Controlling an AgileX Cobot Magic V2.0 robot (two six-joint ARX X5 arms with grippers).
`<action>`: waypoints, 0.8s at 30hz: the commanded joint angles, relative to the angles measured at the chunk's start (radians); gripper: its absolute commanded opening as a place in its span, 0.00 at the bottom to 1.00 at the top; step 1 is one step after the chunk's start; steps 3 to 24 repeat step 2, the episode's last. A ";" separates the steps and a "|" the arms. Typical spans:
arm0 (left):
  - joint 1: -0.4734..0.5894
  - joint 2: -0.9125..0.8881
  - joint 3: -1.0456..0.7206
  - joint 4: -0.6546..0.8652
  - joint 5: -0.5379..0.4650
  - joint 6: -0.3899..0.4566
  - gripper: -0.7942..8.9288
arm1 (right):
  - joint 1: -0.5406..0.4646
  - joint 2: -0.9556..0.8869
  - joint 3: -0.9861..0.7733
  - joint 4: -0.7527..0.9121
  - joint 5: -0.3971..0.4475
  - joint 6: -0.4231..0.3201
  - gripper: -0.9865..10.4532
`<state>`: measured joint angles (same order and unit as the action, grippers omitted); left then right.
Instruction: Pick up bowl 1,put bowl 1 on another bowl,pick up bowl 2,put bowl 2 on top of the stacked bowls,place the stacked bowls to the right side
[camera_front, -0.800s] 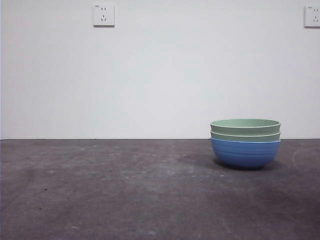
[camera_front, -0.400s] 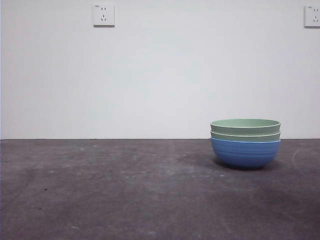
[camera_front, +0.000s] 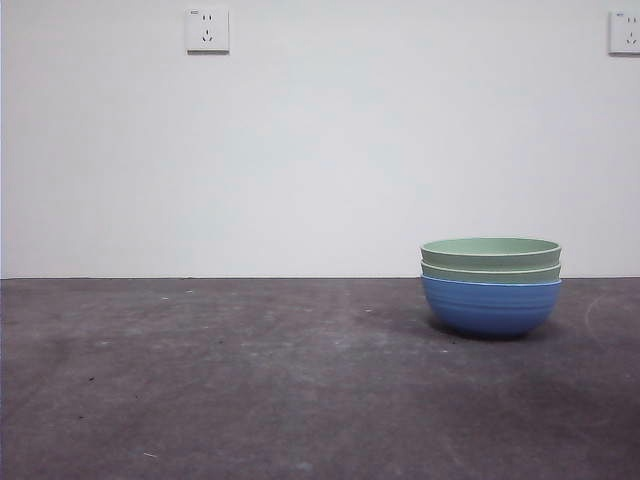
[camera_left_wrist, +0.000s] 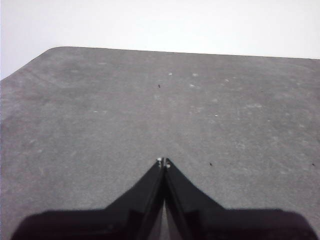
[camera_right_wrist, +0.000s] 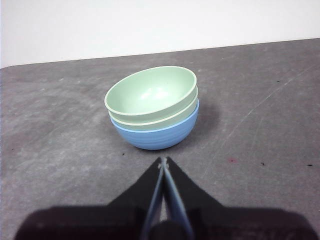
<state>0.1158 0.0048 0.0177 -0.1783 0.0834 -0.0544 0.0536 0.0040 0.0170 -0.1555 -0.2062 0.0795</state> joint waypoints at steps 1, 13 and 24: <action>0.004 -0.003 -0.014 0.002 -0.003 -0.009 0.08 | 0.000 -0.003 -0.011 -0.010 0.003 0.009 0.09; 0.004 -0.003 -0.014 0.002 -0.003 -0.009 0.08 | 0.000 -0.003 -0.011 -0.010 0.003 0.009 0.09; 0.004 -0.003 -0.014 0.002 -0.003 -0.009 0.08 | 0.000 -0.003 -0.011 -0.010 0.003 0.009 0.09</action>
